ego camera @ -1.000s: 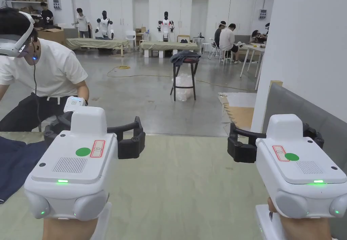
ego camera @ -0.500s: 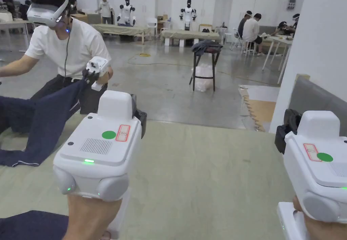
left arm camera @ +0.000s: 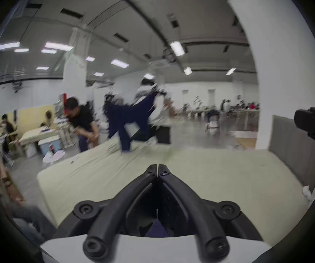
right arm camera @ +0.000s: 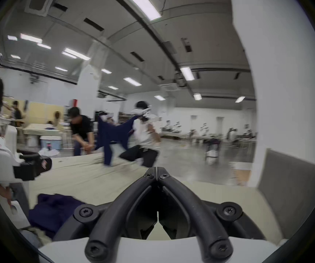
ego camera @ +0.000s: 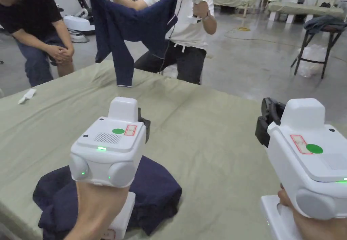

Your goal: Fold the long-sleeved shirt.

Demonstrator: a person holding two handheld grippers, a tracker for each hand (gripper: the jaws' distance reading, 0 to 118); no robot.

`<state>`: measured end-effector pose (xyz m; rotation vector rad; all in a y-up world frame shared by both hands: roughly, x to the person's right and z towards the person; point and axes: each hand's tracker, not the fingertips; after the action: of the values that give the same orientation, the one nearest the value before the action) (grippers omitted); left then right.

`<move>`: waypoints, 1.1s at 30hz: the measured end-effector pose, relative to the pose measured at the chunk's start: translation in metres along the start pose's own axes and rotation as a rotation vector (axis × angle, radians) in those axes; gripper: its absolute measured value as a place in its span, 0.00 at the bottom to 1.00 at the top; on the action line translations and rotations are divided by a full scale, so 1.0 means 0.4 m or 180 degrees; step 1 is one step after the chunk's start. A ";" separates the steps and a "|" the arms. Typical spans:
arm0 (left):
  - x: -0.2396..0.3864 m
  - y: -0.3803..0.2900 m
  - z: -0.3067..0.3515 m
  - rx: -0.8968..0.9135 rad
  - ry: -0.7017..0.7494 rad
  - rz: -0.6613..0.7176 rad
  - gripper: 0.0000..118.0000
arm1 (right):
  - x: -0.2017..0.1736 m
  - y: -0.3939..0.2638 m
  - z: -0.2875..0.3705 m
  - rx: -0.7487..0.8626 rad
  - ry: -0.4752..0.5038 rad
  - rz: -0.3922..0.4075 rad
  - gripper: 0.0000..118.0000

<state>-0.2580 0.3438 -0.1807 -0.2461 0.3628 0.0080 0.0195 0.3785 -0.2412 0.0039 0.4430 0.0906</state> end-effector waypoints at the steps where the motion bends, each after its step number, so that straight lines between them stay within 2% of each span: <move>1: -0.036 -0.030 -0.006 -0.0119 0.0137 -0.0027 0.02 | -0.040 -0.018 -0.019 -0.0059 0.0116 -0.0016 0.00; 5: -0.174 -0.142 -0.043 -0.0716 0.0355 0.0239 0.03 | -0.178 -0.094 -0.073 -0.0332 0.0487 -0.0036 0.00; 6: -0.197 -0.165 -0.049 -0.0766 0.0382 0.0343 0.04 | -0.201 -0.111 -0.078 -0.0375 0.0547 -0.0053 0.00; 7: -0.210 -0.184 -0.055 -0.0864 0.0437 0.0350 0.11 | -0.219 -0.125 -0.083 -0.0426 0.0591 -0.0057 0.00; 8: -0.216 -0.202 -0.067 -0.0926 0.0476 0.0197 0.28 | -0.233 -0.139 -0.087 -0.0457 0.0611 -0.0063 0.00; 9: -0.218 -0.220 -0.081 -0.0935 0.0516 0.0126 0.61 | -0.243 -0.152 -0.090 -0.0496 0.0638 -0.0070 0.00; 10: -0.223 -0.236 -0.098 -0.0995 0.0538 0.0109 0.82 | -0.249 -0.162 -0.091 -0.0528 0.0658 -0.0057 0.00; 11: -0.228 -0.259 -0.128 -0.1118 0.0450 0.0150 0.94 | -0.256 -0.176 -0.095 -0.0552 0.0654 -0.0040 0.00; 13: -0.214 -0.293 -0.161 -0.1067 0.0221 0.0229 0.92 | -0.257 -0.196 -0.101 -0.0643 0.0647 -0.0035 0.00; 16: -0.181 -0.338 -0.244 -0.1453 0.0136 0.0172 0.94 | -0.241 -0.223 -0.106 -0.0745 0.0594 -0.0012 0.00; 19: -0.155 -0.387 -0.330 -0.1764 0.0094 0.0427 0.94 | -0.209 -0.249 -0.108 -0.0845 0.0502 0.0025 0.00; 21: -0.122 -0.448 -0.386 -0.2163 0.0097 0.0284 0.94 | -0.183 -0.264 -0.107 -0.0911 0.0446 0.0027 0.00; 22: -0.111 -0.479 -0.409 -0.2417 0.0020 0.0282 0.89 | -0.171 -0.271 -0.106 -0.0941 0.0417 0.0036 0.00; 23: -0.124 -0.498 -0.420 -0.2642 -0.0094 0.0325 0.76 | -0.155 -0.276 -0.105 -0.0980 0.0366 0.0050 0.00; 24: -0.134 -0.519 -0.418 -0.2629 -0.0237 0.0566 0.50 | -0.140 -0.281 -0.102 -0.1012 0.0314 0.0039 0.00; 25: -0.139 -0.505 -0.399 -0.2278 -0.0073 0.0766 0.45 | -0.123 -0.285 -0.098 -0.1036 0.0274 0.0012 0.00; 26: -0.133 -0.480 -0.388 -0.2213 -0.0029 0.0682 0.26 | -0.106 -0.289 -0.092 -0.1050 0.0244 -0.0010 0.00; 27: -0.128 -0.452 -0.377 -0.2229 -0.0120 0.0568 0.17 | -0.087 -0.293 -0.087 -0.1059 0.0193 -0.0032 0.00; 28: -0.123 -0.441 -0.368 -0.2235 -0.0165 0.0536 0.15 | -0.072 -0.296 -0.082 -0.1067 0.0144 -0.0052 0.00; 30: -0.118 -0.392 -0.327 -0.1985 -0.0505 0.0796 0.14 | -0.034 -0.300 -0.066 -0.1060 0.0062 -0.0096 0.00; 33: -0.085 -0.282 -0.254 -0.1510 -0.0741 0.1000 0.14 | 0.033 -0.294 -0.026 -0.0963 -0.0228 -0.0266 0.00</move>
<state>-0.3197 0.2111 -0.2339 -0.6490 0.1594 0.4327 0.0373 0.2623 -0.2589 -0.3077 0.3538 0.0744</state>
